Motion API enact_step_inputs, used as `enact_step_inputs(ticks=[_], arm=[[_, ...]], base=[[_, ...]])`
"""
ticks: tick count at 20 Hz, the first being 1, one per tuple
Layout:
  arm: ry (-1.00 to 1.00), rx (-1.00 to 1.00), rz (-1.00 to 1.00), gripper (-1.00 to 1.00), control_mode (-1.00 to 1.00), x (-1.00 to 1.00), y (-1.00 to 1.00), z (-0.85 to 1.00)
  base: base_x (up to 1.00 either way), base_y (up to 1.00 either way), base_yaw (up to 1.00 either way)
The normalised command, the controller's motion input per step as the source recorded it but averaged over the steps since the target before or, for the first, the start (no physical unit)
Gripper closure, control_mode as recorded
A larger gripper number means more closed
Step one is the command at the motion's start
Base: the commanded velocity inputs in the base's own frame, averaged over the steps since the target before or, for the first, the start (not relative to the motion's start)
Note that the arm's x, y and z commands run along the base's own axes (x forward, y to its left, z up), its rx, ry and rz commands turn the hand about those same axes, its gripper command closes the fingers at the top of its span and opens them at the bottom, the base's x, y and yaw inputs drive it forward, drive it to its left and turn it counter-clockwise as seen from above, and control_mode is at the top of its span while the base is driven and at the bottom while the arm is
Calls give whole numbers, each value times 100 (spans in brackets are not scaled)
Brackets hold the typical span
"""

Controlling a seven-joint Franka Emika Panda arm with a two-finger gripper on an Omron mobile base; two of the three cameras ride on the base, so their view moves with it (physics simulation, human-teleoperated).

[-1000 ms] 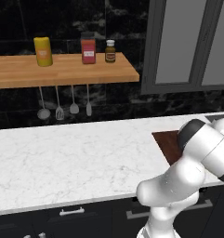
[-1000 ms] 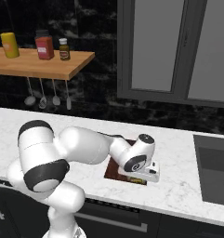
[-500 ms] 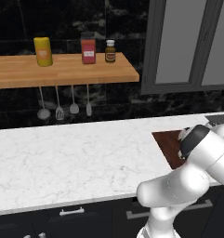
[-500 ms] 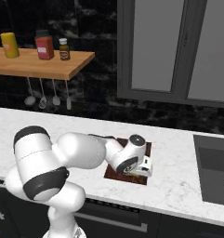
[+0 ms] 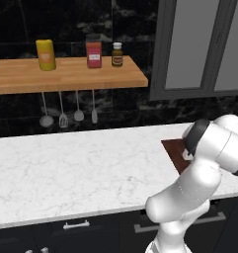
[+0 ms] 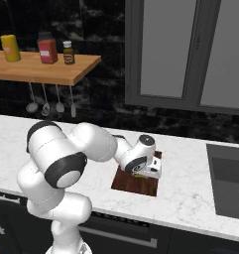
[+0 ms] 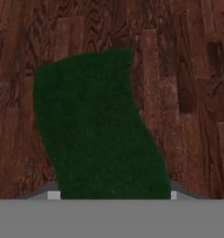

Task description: Pick up the sponge from the counter and clean the cutting board by briefly scrubbing or pressing down on the cutting board. Once finished, release the sponge.

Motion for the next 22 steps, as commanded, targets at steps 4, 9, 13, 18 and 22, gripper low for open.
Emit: enact_step_inputs(ticks=[4,9,13,18,22], arm=[[3,4,0,100,-100,59,11,0],[7,7,0,100,-100,32,7,0],[10,9,0,100,-100,23,8,-1],[8,1,0,100,-100,-7,23,-17],[4,0,0,100,-100,-78,15,-30]], base=[[0,0,0],[0,0,0],[0,0,0],[0,0,0],[0,0,0]])
